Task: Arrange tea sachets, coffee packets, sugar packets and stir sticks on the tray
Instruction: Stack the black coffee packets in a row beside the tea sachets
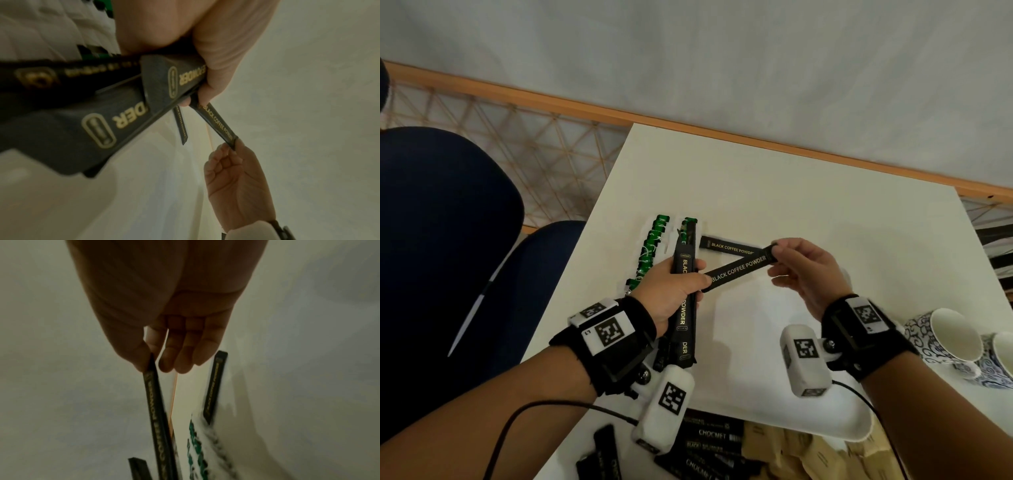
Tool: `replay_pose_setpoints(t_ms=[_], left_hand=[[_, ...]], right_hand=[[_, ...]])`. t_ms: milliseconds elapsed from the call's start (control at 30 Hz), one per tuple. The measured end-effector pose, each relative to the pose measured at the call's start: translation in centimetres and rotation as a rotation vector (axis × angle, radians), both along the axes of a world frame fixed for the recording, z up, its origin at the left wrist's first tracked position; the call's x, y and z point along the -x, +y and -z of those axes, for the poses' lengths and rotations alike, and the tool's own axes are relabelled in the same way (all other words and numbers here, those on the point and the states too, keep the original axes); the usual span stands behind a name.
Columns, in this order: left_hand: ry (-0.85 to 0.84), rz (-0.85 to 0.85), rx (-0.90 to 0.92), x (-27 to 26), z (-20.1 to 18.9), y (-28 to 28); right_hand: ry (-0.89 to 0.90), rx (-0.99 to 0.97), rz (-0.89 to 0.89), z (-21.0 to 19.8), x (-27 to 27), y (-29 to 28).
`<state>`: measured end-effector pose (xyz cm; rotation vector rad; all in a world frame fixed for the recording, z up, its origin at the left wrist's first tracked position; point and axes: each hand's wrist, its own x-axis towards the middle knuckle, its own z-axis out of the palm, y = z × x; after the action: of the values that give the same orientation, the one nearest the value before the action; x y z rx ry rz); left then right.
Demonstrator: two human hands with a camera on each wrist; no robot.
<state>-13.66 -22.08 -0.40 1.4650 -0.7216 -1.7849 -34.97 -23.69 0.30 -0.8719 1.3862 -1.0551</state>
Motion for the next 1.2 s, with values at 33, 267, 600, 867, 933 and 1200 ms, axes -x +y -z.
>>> replay_pose_setpoints(t_ms=[33,267,600,867,933,1200], left_hand=[[-0.001,0.002,0.000,0.0,0.0,0.0],[0.057,-0.056,-0.034,0.0,-0.3,-0.2],[0.111,-0.138,-0.024,-0.1,-0.7,-0.9],[0.176,-0.195,-0.036,-0.7,-0.7,-1.3],[0.178,-0.192,-0.039,-0.7,-0.5,-1.4],[0.210,-0.204,-0.067,-0.8,-0.1,-1.8]], right_hand=[[0.034,-0.004,-0.033,-0.1,0.4,-0.1],[0.234,-0.066,-0.280,0.8,1.7,0.1],[0.678,0.059,-0.269,2.4,1.2,-0.9],[1.091,0.083,-0.397,3.6,0.5,-3.9],[1.109,0.080,-0.408,3.5,0.3,-4.5],[1.147,0.114,-0.390,4.1,-0.4,-5.4]])
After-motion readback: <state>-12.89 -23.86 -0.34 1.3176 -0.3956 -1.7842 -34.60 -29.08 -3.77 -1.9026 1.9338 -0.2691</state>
